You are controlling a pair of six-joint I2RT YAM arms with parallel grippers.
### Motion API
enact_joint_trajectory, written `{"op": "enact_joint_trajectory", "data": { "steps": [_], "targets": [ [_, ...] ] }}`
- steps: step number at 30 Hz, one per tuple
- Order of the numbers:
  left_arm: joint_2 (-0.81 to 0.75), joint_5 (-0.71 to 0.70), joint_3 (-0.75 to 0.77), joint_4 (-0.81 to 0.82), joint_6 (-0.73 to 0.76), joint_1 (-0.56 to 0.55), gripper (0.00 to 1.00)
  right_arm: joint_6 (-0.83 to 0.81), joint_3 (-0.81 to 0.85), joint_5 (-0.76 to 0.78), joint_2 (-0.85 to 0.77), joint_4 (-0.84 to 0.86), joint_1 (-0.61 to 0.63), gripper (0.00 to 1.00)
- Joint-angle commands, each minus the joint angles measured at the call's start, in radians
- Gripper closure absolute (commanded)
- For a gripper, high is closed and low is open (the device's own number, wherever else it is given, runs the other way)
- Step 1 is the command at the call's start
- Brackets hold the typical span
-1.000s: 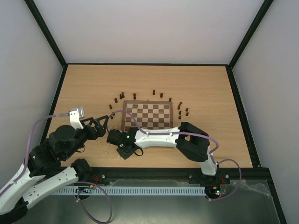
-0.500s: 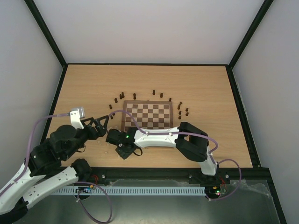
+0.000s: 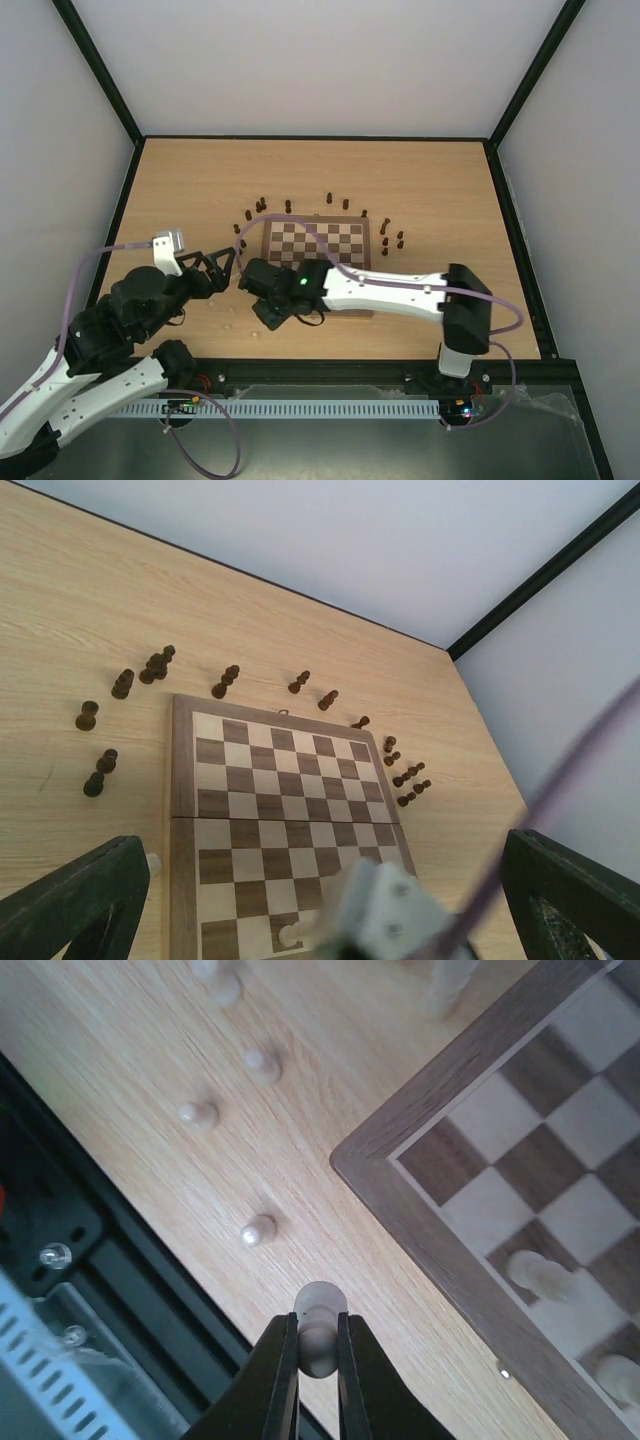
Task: Set up the chess pieces on the board
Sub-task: Pick up the chess piece at the center of the board, then place the chess piece on the chessboard.
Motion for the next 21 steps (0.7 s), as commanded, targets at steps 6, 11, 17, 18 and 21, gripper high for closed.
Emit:
{"op": "enact_joint_trajectory", "data": {
  "steps": [6, 11, 17, 18, 21],
  "targets": [
    [0.029, 0.004, -0.011, 0.038, 0.022, 0.007, 0.01, 0.015, -0.044, 0.127, -0.187, -0.182, -0.052, 0.91],
    [0.038, 0.009, -0.012, 0.046, 0.024, 0.007, 0.01, -0.013, -0.103, 0.128, -0.224, -0.17, -0.164, 0.91],
    [0.043, 0.009, -0.014, 0.048, 0.024, 0.006, 0.01, -0.048, -0.122, 0.125, -0.173, -0.149, -0.238, 0.9],
    [0.043, 0.01, -0.015, 0.048, 0.024, 0.006, 0.01, -0.054, -0.122, 0.122, -0.16, -0.146, -0.246, 0.91],
    [0.044, 0.01, -0.016, 0.048, 0.024, 0.007, 0.01, -0.065, -0.111, 0.127, -0.117, -0.146, -0.261, 0.91]
  ]
}}
